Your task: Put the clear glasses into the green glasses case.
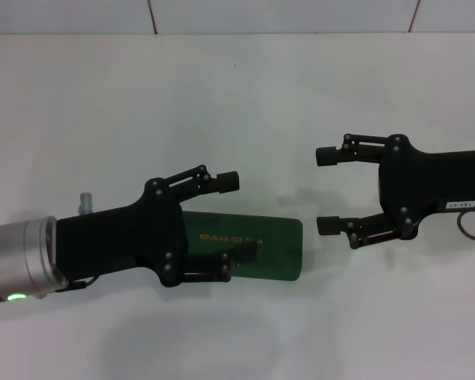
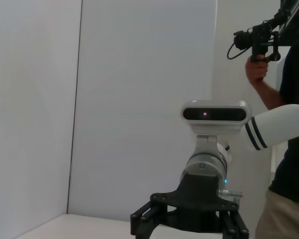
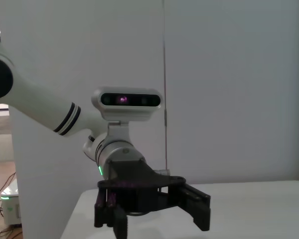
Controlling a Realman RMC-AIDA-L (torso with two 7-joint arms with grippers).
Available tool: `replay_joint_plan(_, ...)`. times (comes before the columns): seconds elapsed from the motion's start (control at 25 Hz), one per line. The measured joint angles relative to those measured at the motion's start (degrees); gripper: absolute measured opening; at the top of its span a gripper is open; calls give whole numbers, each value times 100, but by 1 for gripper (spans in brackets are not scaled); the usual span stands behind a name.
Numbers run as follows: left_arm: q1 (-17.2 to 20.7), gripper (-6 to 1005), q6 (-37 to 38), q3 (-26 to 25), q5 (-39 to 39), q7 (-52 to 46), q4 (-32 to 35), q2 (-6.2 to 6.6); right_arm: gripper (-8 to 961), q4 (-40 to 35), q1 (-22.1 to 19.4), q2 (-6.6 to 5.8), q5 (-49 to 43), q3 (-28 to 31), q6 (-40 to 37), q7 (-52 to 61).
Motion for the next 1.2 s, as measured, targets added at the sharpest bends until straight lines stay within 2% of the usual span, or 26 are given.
replay_joint_plan(0.88,57,879,-81,-2,-6,16,-1,-7,885,-33,-90,170,-164,-9,303,-293)
replay_joint_plan(1.2,66,879,-80,-70,-32,52,-74,-16,885,-51,-123,192,-164,-14,373,-348)
